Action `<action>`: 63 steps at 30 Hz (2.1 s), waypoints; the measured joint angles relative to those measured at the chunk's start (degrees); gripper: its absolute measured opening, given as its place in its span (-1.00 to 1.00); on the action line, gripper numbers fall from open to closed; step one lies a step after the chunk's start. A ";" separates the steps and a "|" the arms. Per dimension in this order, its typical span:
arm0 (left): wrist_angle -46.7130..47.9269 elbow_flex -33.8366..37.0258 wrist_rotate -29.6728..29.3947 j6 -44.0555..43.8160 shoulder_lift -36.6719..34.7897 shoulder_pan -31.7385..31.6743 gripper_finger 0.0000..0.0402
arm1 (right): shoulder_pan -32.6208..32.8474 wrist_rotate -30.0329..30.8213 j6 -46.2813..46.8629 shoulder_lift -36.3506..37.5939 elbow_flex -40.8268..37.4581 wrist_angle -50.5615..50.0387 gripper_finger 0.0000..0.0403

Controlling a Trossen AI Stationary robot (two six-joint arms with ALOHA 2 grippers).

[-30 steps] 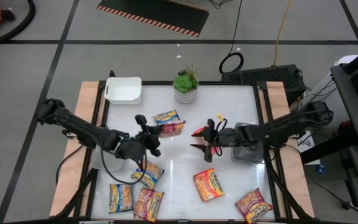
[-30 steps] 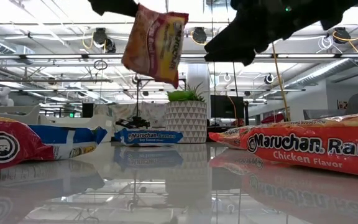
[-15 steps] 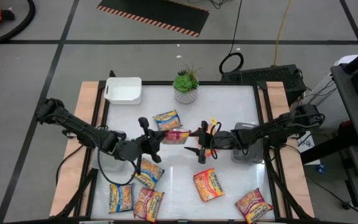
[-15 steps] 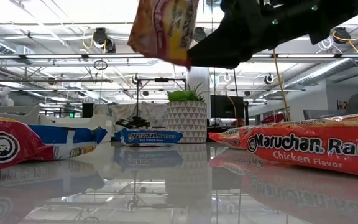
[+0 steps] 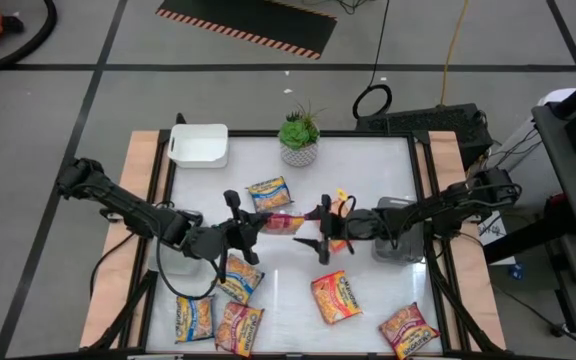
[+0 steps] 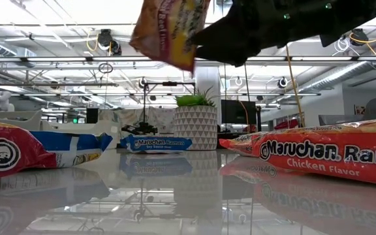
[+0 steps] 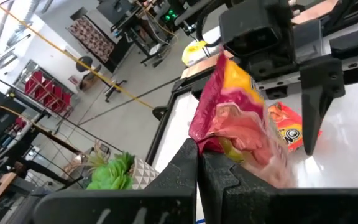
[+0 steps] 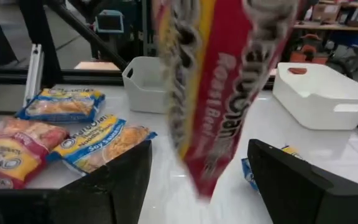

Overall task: Sort Maruchan noodles
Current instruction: Put the top red noodle pack into the white bin

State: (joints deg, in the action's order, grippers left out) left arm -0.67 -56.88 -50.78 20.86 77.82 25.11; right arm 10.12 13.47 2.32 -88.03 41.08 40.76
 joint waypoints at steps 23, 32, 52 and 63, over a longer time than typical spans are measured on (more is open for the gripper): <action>-1.61 0.00 2.79 -0.66 0.00 -0.27 -1.00 | -0.06 -1.18 1.06 -8.40 0.00 17.09 0.29; -1.73 0.00 2.86 -0.39 0.00 0.06 -1.00 | -1.12 -6.33 0.58 -12.81 0.00 25.20 0.11; 0.45 0.00 1.36 -5.62 -0.29 0.04 -0.87 | -2.14 -6.42 -0.13 -12.14 -0.02 23.67 -0.41; 14.85 -0.02 6.23 -28.21 -8.14 -0.05 0.15 | -2.19 -2.82 -0.27 -2.43 -0.02 4.26 -0.46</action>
State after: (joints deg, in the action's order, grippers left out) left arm 14.19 -56.90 -44.56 -7.35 69.68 25.06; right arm 7.92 10.64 2.05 -90.46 41.06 45.02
